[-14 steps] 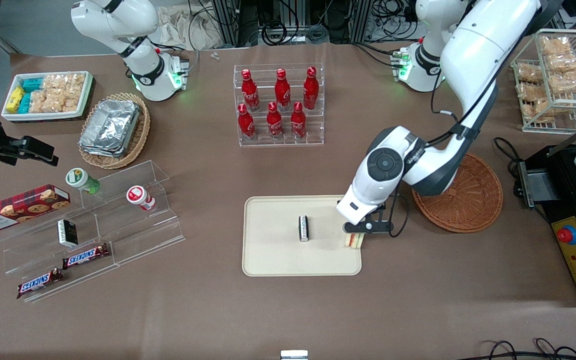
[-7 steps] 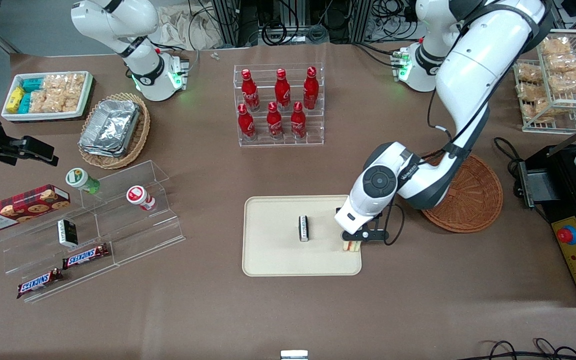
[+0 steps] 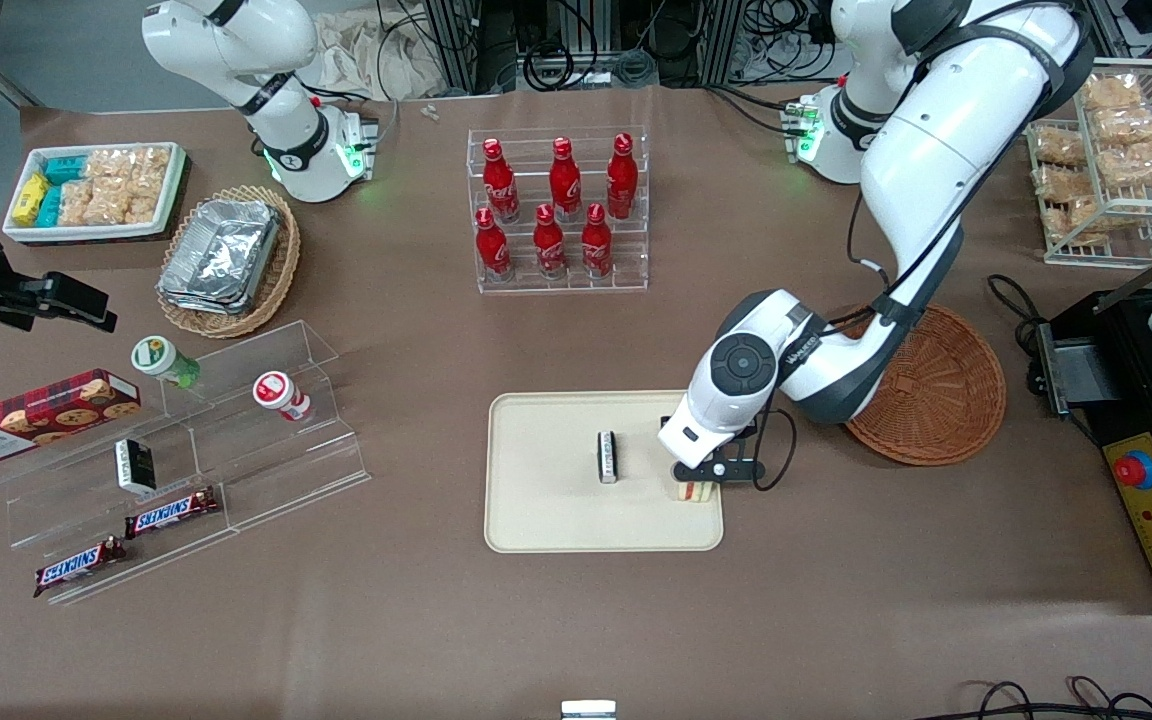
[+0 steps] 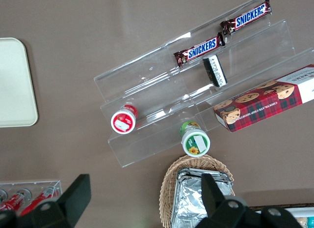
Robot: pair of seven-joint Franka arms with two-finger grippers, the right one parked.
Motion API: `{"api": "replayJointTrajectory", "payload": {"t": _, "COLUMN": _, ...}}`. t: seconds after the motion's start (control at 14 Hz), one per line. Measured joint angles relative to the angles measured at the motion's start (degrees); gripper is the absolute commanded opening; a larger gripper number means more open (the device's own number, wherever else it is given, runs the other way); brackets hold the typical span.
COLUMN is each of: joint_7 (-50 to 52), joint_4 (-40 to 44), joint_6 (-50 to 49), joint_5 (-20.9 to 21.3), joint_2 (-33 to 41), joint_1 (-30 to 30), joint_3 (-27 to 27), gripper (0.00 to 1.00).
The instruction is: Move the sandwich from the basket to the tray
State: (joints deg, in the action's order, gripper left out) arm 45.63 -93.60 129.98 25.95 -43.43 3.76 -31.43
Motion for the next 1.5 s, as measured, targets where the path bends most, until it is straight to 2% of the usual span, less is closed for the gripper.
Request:
{"api": "replayJointTrajectory", "payload": {"t": 0.43, "joint_7": 1.9, "joint_4": 1.0, "joint_6": 1.1, "joint_5": 0.3, "joint_2": -0.2, "joint_1": -0.2, "joint_3": 0.0, "gripper": 1.0}}
{"api": "replayJointTrajectory", "payload": {"t": 0.71, "joint_7": 2.2, "joint_4": 2.3, "joint_6": -5.9, "joint_5": -0.6, "joint_2": 6.1, "joint_1": -1.3, "joint_3": -0.4, "gripper": 1.0}}
{"api": "replayJointTrajectory", "payload": {"t": 1.07, "joint_7": -5.3, "joint_4": 2.6, "joint_6": -15.7, "joint_5": -12.1, "joint_2": 19.3, "joint_1": -3.2, "joint_3": 0.5, "gripper": 1.0}}
{"api": "replayJointTrajectory", "payload": {"t": 1.29, "joint_7": -12.7, "joint_4": 2.7, "joint_6": -24.9, "joint_5": -18.5, "joint_2": 27.5, "joint_1": -3.2, "joint_3": 5.1, "gripper": 1.0}}
{"api": "replayJointTrajectory", "payload": {"t": 1.5, "joint_7": -20.9, "joint_4": 2.6, "joint_6": -32.6, "joint_5": -22.3, "joint_2": 35.0, "joint_1": -3.1, "joint_3": 11.0, "gripper": 1.0}}
